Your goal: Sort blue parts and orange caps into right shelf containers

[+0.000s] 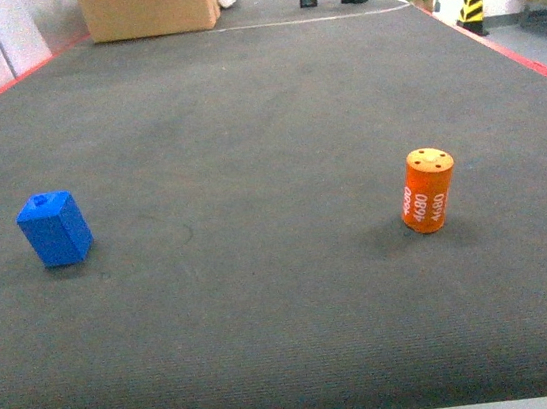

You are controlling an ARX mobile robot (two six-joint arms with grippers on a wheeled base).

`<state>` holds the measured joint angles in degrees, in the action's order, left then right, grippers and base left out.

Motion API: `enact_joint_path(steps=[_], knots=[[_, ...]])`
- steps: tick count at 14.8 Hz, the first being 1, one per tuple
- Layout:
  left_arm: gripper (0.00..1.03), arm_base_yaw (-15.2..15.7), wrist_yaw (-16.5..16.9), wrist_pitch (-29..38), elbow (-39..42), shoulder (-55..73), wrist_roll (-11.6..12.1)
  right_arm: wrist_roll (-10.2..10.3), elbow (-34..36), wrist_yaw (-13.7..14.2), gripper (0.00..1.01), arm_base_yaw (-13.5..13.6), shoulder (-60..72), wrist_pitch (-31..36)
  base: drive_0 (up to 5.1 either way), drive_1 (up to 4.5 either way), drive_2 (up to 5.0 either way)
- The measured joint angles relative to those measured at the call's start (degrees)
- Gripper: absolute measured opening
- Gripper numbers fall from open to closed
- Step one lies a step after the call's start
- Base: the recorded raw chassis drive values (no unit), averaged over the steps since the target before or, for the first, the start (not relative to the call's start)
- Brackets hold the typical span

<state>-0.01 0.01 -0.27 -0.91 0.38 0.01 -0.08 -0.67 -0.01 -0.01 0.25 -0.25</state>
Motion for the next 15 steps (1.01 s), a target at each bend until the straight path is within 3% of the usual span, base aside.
enact_joint_path(steps=[15], knots=[[0.98, 0.0, 0.0, 0.02, 0.0, 0.0, 0.02, -0.02, 0.0, -0.02, 0.98, 0.0, 0.0, 0.0, 0.0, 0.0, 0.0]])
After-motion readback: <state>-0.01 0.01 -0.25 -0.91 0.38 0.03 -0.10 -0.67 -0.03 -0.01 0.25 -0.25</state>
